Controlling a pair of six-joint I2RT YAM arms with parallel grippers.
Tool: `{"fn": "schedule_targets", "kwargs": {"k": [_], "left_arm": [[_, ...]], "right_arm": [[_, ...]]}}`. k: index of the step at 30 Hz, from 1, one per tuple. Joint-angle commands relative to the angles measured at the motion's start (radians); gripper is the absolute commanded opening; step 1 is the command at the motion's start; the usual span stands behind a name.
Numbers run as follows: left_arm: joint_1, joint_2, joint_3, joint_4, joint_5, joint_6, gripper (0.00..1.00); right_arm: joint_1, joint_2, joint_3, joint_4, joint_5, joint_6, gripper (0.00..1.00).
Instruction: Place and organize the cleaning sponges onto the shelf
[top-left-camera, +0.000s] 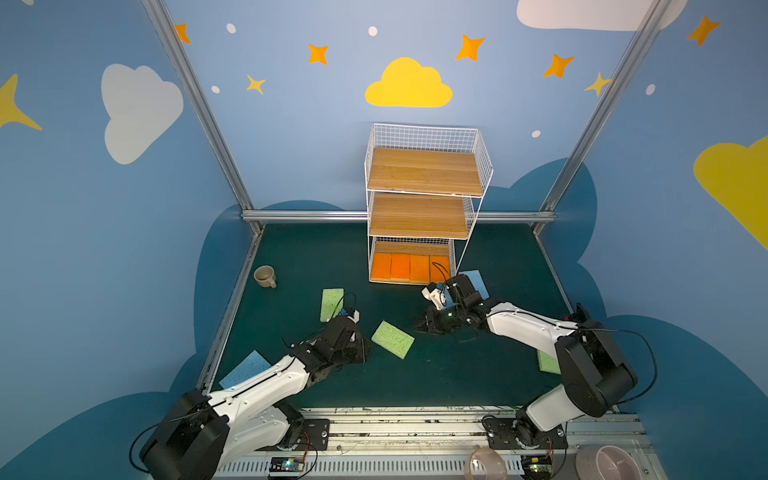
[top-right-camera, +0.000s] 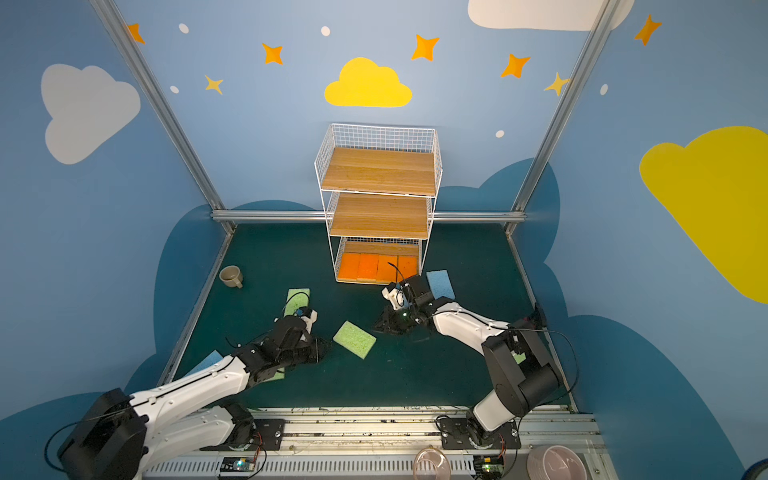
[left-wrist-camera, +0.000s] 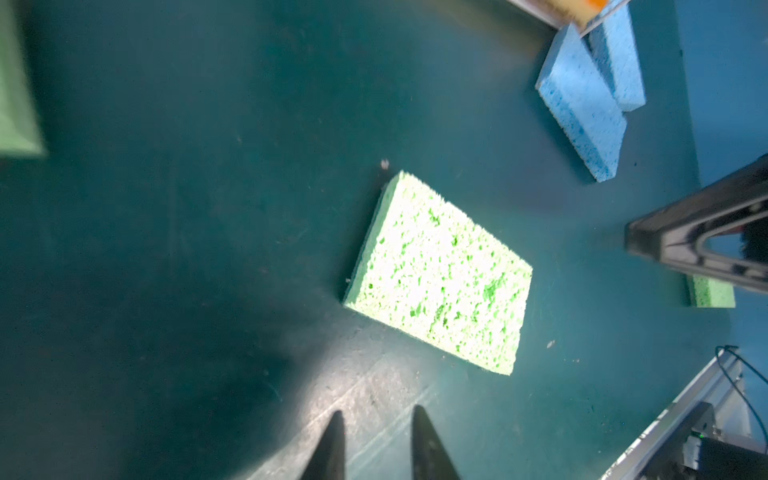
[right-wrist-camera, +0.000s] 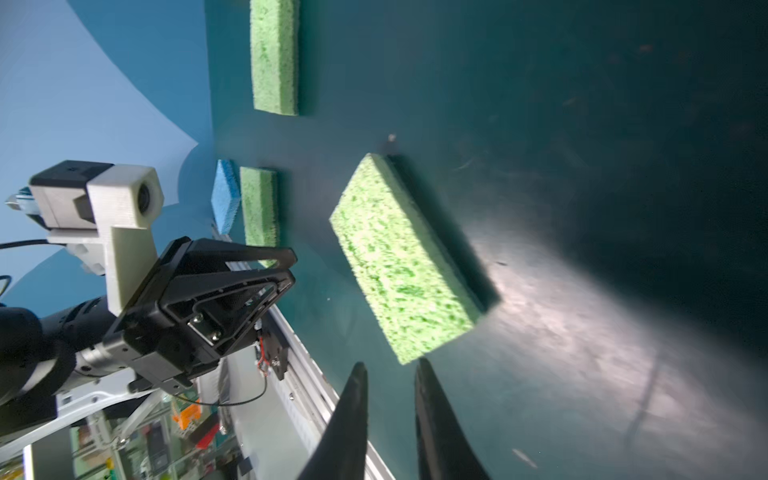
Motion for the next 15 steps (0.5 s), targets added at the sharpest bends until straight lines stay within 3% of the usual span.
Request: {"fn": "schedule_targets", "kwargs": {"k": [1, 6, 15], "left_arm": [[0.000, 0.046, 0.001, 0.080, 0.083, 0.015, 0.22], [-0.041, 0.085, -0.023, 0.159, 0.066, -0.005, 0.21], [-0.051, 0.242, 0.037, 0.207, 0.045, 0.005, 0.21]], "right_arm": [[0.008, -0.045, 0.025, -0.109, 0.037, -0.093, 0.26], [0.005, -0.117, -0.002, -0.129, 0.049, -0.167, 0.31], [0.006, -0.196, -0.022, -0.148, 0.086, -0.196, 0.27]]}}
